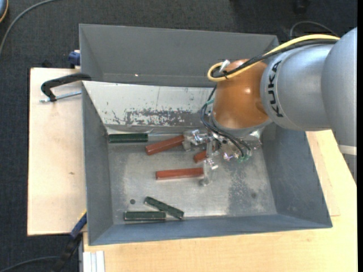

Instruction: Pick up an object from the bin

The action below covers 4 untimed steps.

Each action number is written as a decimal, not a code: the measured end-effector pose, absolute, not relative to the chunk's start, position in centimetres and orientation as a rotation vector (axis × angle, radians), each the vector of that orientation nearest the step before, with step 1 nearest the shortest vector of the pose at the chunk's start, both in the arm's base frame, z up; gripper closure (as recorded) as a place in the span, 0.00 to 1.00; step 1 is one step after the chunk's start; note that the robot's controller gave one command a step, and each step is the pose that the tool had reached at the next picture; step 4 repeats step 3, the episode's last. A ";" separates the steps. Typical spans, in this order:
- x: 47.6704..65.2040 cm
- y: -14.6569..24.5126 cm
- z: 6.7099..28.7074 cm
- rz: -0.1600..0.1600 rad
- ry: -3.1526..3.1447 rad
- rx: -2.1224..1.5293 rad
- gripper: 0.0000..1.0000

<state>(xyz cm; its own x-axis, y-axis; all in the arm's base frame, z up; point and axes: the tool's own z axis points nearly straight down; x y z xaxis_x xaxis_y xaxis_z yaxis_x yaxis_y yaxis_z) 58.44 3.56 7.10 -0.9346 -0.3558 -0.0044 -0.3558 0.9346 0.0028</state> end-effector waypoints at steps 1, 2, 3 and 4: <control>58.5 3.3 7.1 0.002 3.087 -0.565 1.00; 59.0 3.6 19.6 -0.003 2.988 -0.923 1.00; 59.5 10.1 29.9 -0.003 2.709 -1.564 1.00; 59.5 10.1 29.9 -0.003 2.709 -1.564 1.00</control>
Offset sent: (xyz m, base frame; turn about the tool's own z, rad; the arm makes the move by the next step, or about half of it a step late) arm 0.0000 0.0000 0.0000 0.0000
